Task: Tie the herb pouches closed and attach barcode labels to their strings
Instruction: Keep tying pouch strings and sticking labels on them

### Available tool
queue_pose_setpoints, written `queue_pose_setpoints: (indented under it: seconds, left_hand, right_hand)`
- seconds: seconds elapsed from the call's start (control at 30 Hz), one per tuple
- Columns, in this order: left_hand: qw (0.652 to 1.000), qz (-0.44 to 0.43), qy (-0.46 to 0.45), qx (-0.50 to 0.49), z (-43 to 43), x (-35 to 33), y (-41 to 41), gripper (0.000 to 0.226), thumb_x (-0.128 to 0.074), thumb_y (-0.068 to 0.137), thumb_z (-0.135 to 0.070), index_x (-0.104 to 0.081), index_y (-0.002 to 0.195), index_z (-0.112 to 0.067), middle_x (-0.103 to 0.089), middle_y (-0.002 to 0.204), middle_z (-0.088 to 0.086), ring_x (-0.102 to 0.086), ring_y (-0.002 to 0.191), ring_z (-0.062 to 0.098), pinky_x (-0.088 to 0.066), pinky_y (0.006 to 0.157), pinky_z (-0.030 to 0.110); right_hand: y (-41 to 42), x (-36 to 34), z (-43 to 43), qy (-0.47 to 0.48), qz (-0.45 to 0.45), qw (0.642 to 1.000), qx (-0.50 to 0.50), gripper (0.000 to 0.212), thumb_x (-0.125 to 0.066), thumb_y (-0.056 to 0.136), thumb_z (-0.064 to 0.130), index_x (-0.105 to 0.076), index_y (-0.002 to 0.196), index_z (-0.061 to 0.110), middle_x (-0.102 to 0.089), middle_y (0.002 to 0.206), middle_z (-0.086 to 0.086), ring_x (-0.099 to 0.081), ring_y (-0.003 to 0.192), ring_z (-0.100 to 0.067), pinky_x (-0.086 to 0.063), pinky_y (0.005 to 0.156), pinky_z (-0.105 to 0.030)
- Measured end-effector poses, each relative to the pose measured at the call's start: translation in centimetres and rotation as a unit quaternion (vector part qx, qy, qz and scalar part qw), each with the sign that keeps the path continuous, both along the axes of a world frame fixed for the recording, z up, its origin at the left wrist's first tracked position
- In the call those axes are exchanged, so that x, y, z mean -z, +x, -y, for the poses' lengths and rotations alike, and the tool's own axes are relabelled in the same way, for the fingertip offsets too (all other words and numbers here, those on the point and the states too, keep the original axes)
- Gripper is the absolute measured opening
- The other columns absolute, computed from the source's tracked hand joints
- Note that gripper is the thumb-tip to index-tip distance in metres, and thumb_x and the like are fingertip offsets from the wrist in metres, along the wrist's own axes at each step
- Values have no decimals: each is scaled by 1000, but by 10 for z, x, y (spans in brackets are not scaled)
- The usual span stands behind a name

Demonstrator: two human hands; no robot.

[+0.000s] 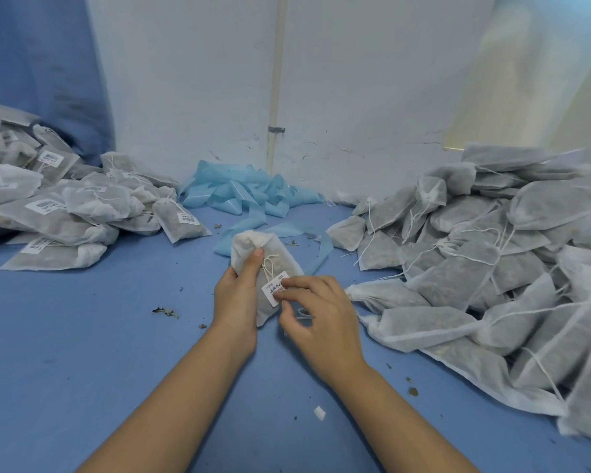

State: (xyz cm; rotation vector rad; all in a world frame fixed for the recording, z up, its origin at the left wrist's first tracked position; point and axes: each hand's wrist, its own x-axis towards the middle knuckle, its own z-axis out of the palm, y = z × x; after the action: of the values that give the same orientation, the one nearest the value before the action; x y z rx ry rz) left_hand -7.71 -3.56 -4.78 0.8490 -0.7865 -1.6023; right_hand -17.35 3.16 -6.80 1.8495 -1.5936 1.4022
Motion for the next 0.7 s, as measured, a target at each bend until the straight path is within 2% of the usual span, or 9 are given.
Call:
queue_pose_setpoints:
  seconds: [0.1,0.17,0.27,0.37,0.43,0.5,0.63,0.7]
  left_hand:
    - [1000,8,-1,1,0,2,0,24,-65,88,-33,-66,102,-13,-71,102,13,-66,87,27,-51,89,44]
    - [1000,12,-3,13,-1,3,-2,24,-66,88,-31,-67,102,-12,-71,101,13,-67,87,27,-53,88,44]
    - [998,21,-15,52,-2,1,-4,17,-65,87,-26,-68,97,-13,-73,96,12,-69,78,25,-56,77,38]
    - [994,6,-31,103,-3,0,-3,23,-59,87,-16,-65,108,-9,-71,100,14,-68,85,29,-55,75,38]
    - [993,-5,-55,107,-3,-1,-3,24,-57,84,-4,-62,108,-8,-69,97,15,-67,85,29,-55,76,40]
    - [990,-2,-82,117,-5,-1,-3,30,-59,82,4,-60,109,-8,-70,97,13,-68,86,28,-56,74,39]
    - [979,51,-93,173,-8,6,-4,32,-68,83,-6,-61,114,-8,-72,104,8,-70,95,23,-57,81,35]
    - [976,75,-80,190,-9,10,-4,26,-68,85,-12,-64,111,-8,-74,100,5,-71,91,19,-58,72,27]
  right_hand:
    - [0,1,1,19,5,1000,-10,13,-72,78,10,-75,89,16,-69,96,7,-61,91,-18,-50,79,-34]
    - [-1,0,1,51,72,996,-21,17,-71,82,13,-72,97,19,-66,97,10,-56,94,-13,-44,82,-23]
    - [-5,-1,2,80,211,974,-17,36,-72,81,21,-60,114,27,-54,110,19,-51,103,-1,-40,83,-13]
    - [-11,-3,4,161,358,918,-54,46,-72,82,24,-51,123,32,-54,114,21,-55,102,4,-44,83,-10]
    - [-14,-4,5,199,443,867,-109,37,-71,84,17,-58,117,24,-66,107,9,-64,96,-5,-49,77,-14]
    - [-16,-6,5,179,504,833,-142,30,-72,83,12,-63,110,18,-71,101,-1,-68,90,-12,-51,70,-16]
    - [-20,-8,4,137,568,796,-159,24,-73,82,14,-66,105,15,-73,98,-6,-69,83,-14,-51,65,-19]
    - [-20,-7,5,128,594,776,-167,21,-71,83,13,-66,103,12,-74,95,-7,-69,81,-16,-52,65,-22]
